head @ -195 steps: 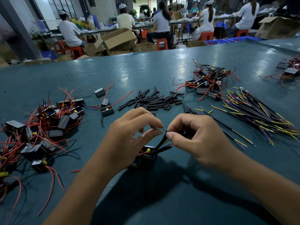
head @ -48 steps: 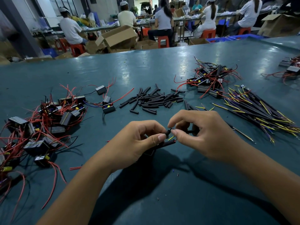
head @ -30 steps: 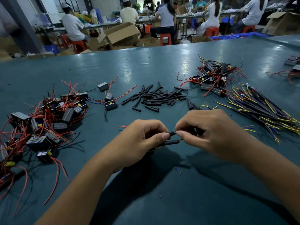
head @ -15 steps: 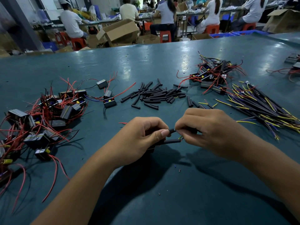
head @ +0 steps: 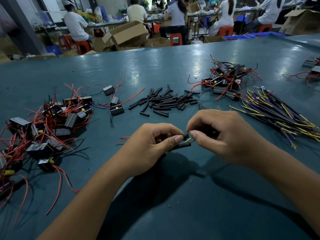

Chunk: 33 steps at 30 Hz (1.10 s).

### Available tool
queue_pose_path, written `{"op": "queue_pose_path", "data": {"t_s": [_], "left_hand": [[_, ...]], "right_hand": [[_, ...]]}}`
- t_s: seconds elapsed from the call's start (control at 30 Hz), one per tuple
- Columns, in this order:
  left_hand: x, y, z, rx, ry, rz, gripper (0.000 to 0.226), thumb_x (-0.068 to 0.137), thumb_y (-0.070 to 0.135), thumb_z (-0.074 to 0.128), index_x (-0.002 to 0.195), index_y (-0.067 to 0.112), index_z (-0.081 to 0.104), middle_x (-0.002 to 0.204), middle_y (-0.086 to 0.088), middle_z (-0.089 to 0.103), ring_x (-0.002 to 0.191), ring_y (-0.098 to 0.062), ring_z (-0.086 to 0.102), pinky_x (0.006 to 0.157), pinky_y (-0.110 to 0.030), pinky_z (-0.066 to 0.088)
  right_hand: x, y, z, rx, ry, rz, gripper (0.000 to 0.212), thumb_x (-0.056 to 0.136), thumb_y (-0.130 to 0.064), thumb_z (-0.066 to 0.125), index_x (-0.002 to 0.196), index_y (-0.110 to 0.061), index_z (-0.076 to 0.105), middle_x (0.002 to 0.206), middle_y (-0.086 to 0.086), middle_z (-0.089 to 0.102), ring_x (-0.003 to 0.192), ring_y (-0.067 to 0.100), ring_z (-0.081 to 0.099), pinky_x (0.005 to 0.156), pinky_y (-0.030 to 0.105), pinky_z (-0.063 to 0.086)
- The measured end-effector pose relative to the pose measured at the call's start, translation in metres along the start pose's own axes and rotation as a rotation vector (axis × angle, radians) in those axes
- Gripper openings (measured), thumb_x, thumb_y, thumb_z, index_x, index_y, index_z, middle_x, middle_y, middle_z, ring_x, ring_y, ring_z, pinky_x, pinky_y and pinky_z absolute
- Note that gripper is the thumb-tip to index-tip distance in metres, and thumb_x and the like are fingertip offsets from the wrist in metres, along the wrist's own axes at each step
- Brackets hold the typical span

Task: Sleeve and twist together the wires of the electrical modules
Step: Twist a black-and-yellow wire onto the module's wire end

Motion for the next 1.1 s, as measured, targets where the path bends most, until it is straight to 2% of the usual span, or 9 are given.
{"op": "queue_pose_path", "data": {"t_s": [0.1, 0.2, 0.37, 0.53, 0.67, 0.77, 0.87, 0.93, 1.1], "left_hand": [[0.000, 0.002, 0.000, -0.001, 0.022, 0.017, 0.017, 0.096, 0.032, 0.062, 0.101, 0.020, 0.073, 0.082, -0.007, 0.068, 0.068, -0.018, 0.054, 0.064, -0.033, 0.045], [0.000, 0.002, -0.001, -0.013, 0.045, 0.011, 0.010, 0.098, 0.029, 0.062, 0.099, 0.020, 0.068, 0.085, -0.008, 0.068, 0.073, -0.033, 0.059, 0.069, -0.047, 0.050], [0.000, -0.003, -0.004, -0.140, 0.059, -0.039, 0.007, 0.092, 0.027, 0.063, 0.096, 0.022, 0.065, 0.091, -0.018, 0.066, 0.077, -0.036, 0.058, 0.071, -0.040, 0.043], [-0.001, -0.003, -0.007, -0.182, 0.053, -0.038, 0.004, 0.092, 0.022, 0.069, 0.094, 0.019, 0.071, 0.086, -0.007, 0.072, 0.077, -0.013, 0.060, 0.070, -0.026, 0.046], [-0.001, -0.003, -0.005, -0.197, 0.026, -0.055, 0.013, 0.091, 0.016, 0.066, 0.098, 0.009, 0.075, 0.086, -0.001, 0.077, 0.080, -0.006, 0.067, 0.075, -0.017, 0.050], [0.000, -0.002, -0.004, -0.204, 0.053, -0.050, 0.012, 0.091, 0.013, 0.066, 0.098, 0.007, 0.075, 0.081, 0.003, 0.075, 0.077, -0.005, 0.066, 0.074, -0.016, 0.051], [0.001, 0.000, -0.003, -0.199, 0.075, -0.057, 0.015, 0.090, 0.020, 0.067, 0.098, 0.008, 0.069, 0.083, -0.001, 0.074, 0.074, -0.010, 0.067, 0.071, -0.020, 0.053], [0.000, 0.002, -0.011, -0.105, 0.101, -0.035, 0.022, 0.089, 0.030, 0.071, 0.100, 0.012, 0.067, 0.092, -0.001, 0.074, 0.083, -0.018, 0.069, 0.076, -0.028, 0.055], [-0.005, 0.016, -0.018, 0.411, 0.101, 0.136, 0.034, 0.076, 0.038, 0.086, 0.093, 0.026, 0.060, 0.084, 0.013, 0.055, 0.078, -0.014, 0.052, 0.069, -0.021, 0.042]], "right_hand": [[-0.001, 0.003, 0.002, 0.097, -0.003, 0.030, 0.012, 0.088, -0.018, 0.066, 0.100, -0.021, 0.062, 0.078, -0.015, 0.063, 0.070, 0.002, 0.058, 0.063, 0.008, 0.037], [-0.001, 0.013, -0.004, 0.145, 0.026, 0.112, 0.013, 0.090, -0.026, 0.067, 0.101, -0.026, 0.059, 0.084, -0.014, 0.067, 0.076, 0.009, 0.063, 0.060, 0.017, 0.044], [-0.002, 0.024, -0.005, 0.224, -0.045, 0.154, 0.003, 0.088, -0.023, 0.063, 0.090, -0.022, 0.065, 0.078, -0.011, 0.064, 0.061, 0.008, 0.054, 0.058, 0.014, 0.040], [0.000, 0.020, -0.009, 0.157, -0.078, 0.093, 0.008, 0.093, -0.027, 0.064, 0.093, -0.022, 0.070, 0.093, -0.008, 0.069, 0.083, 0.015, 0.066, 0.070, 0.023, 0.049], [0.002, 0.014, -0.007, 0.060, -0.092, 0.034, 0.015, 0.093, -0.031, 0.063, 0.093, -0.017, 0.070, 0.085, -0.011, 0.066, 0.076, 0.007, 0.061, 0.066, 0.015, 0.043], [0.001, 0.010, -0.003, 0.077, -0.083, 0.020, 0.010, 0.092, -0.026, 0.063, 0.095, -0.017, 0.065, 0.081, -0.021, 0.061, 0.070, -0.003, 0.057, 0.063, 0.005, 0.037], [0.000, 0.008, 0.003, 0.088, -0.097, 0.004, 0.006, 0.093, -0.022, 0.060, 0.099, -0.022, 0.060, 0.084, -0.028, 0.058, 0.069, -0.001, 0.056, 0.062, 0.006, 0.036], [0.001, 0.010, 0.004, 0.088, -0.100, 0.003, 0.009, 0.094, -0.019, 0.058, 0.100, -0.026, 0.059, 0.089, -0.025, 0.058, 0.074, 0.005, 0.059, 0.065, 0.010, 0.041], [0.000, 0.018, 0.006, 0.104, -0.101, 0.043, 0.016, 0.092, -0.014, 0.055, 0.100, -0.026, 0.061, 0.094, -0.018, 0.060, 0.089, 0.011, 0.062, 0.074, 0.024, 0.050]]}}
Point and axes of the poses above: each hand's wrist, its own x-axis towards the middle knuckle, its own z-axis out of the palm, y = z × x, the point moved 9 cm from there along x, towards the middle knuckle
